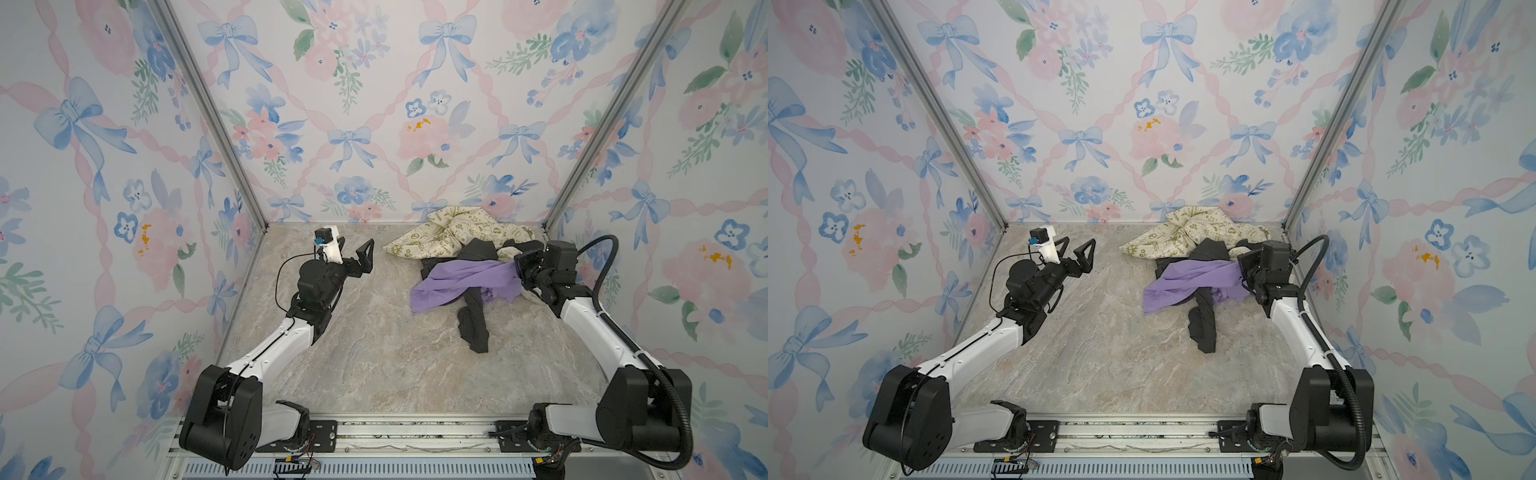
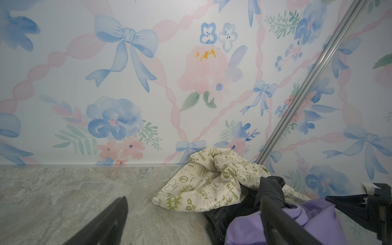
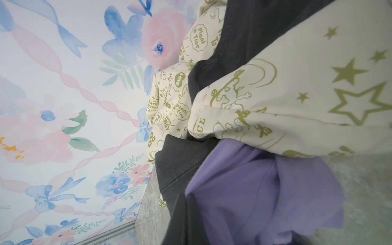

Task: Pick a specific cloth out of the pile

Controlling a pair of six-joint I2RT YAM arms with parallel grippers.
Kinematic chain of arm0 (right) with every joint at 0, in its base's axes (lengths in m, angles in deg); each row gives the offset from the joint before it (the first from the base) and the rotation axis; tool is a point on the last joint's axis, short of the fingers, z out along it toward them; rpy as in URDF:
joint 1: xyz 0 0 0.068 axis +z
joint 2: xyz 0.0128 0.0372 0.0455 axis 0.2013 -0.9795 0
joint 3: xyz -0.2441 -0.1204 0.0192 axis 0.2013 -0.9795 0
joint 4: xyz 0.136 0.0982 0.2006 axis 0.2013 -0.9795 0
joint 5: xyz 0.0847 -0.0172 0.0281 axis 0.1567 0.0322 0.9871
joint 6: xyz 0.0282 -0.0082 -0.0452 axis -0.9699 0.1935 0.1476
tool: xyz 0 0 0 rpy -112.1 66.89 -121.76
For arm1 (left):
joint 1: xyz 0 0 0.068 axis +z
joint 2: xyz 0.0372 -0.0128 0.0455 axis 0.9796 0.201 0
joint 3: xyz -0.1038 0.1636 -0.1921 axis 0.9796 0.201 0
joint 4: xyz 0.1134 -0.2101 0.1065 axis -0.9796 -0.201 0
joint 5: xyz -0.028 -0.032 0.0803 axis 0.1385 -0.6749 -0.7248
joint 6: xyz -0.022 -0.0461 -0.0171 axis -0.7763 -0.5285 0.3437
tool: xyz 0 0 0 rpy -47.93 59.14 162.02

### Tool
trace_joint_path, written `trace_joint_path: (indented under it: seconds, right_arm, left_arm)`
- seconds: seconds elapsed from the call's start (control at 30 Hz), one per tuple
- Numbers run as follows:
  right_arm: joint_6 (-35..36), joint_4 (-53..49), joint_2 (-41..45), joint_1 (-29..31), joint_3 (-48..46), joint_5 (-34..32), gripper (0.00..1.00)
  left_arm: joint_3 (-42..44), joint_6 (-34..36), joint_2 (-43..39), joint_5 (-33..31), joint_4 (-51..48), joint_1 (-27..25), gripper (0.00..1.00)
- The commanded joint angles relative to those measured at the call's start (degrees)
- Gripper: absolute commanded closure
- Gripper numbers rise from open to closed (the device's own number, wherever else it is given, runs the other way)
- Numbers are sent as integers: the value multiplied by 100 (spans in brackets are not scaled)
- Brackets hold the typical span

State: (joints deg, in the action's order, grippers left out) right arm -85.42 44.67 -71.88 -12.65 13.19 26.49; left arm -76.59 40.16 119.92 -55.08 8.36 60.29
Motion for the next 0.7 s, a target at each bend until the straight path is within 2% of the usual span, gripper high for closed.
trace_joint_path:
  seconds: [0.0,0.37,0.67]
  right_arm:
    - [328,493,186,-29,426,-137,100]
    - [805,1428,61,-264,1470,169,100]
    - [989,2091,-298,-192,2440,845,100]
  left_arm:
    - [-54,-108,18,28,158,-43,2]
    - [-54,-119,-96,48,168,-119,2]
    - [-89,-119,-56,106,183,-154,2]
